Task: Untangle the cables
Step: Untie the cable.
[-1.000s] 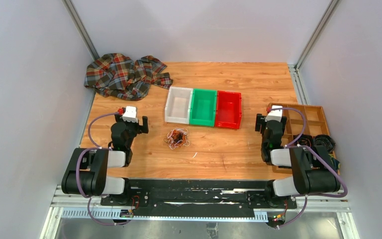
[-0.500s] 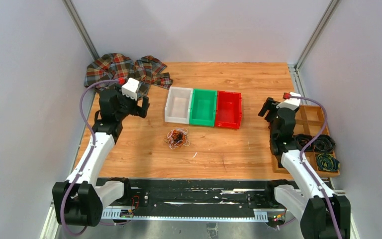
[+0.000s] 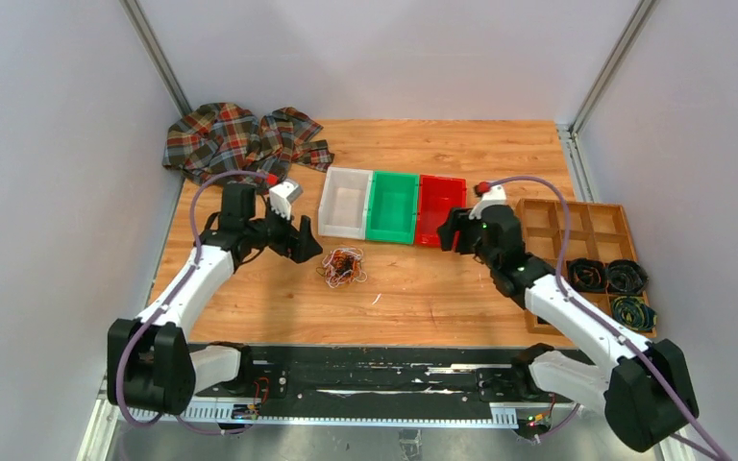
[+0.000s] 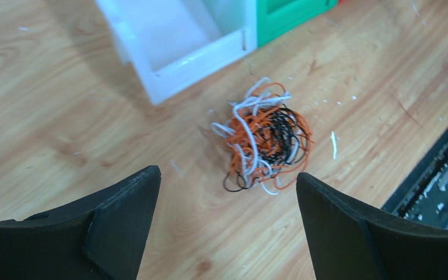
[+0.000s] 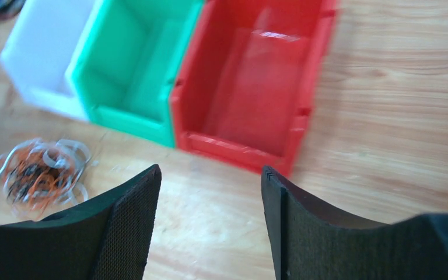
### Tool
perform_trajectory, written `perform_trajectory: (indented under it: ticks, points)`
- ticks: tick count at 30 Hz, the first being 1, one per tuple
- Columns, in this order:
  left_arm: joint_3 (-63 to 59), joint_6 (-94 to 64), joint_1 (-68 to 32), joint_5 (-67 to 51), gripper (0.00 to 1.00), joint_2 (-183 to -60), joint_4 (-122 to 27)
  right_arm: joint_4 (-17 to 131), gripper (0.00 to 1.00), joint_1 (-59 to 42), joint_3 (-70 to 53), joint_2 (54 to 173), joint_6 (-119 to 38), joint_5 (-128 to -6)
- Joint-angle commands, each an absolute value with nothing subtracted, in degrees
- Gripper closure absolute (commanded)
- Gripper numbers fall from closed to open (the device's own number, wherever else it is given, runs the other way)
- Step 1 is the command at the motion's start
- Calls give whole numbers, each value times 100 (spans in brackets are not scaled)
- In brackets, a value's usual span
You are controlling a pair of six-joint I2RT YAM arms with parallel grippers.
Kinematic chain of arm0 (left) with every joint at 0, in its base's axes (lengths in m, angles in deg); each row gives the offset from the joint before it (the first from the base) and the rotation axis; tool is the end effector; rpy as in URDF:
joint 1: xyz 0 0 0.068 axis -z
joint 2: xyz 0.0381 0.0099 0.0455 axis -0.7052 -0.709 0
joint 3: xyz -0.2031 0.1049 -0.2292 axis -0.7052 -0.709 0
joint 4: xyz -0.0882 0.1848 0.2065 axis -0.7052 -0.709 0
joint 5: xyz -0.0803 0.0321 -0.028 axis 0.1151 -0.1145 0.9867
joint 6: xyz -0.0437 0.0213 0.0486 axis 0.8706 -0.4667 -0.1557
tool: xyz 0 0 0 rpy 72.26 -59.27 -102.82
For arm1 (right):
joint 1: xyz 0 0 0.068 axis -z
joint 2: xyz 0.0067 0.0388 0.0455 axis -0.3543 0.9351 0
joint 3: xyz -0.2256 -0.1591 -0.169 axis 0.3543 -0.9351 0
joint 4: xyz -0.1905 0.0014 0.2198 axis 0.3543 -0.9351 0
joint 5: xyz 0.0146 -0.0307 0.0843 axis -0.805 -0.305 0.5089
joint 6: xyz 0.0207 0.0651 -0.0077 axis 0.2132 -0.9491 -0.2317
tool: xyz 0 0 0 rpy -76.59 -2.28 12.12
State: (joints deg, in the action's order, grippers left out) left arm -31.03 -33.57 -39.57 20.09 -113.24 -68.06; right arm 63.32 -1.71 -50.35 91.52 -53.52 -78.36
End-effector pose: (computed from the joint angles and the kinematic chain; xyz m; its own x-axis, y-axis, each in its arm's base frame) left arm 0.2571 -0.0570 0.2704 -0.5971 0.1495 -0.7881 0.5905 0.7469 -0.3057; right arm 0.2380 0.0942 0.2796 -0.3930 0.2002 -0.8975 -0.2002 0.9340 0.2961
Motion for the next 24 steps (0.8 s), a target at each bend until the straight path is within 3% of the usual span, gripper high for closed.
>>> perform_trajectory:
  ticks: [1, 13, 24]
  points:
    - [-3241, -3056, -3604, 2169, 12, -11674, -6486, 6282, 38, -1010, -4786, 9411, -5082, -8060]
    - [-3321, -2372, -3519, 2361, 44, -12696, -5445, 6440, 47, -2124, -4239, 10467, -4797, -7922]
    - [-3349, -2302, -3492, 2726, 55, -13251, -5279, 6610, 49, -2492, -3962, 10945, -4813, -7746]
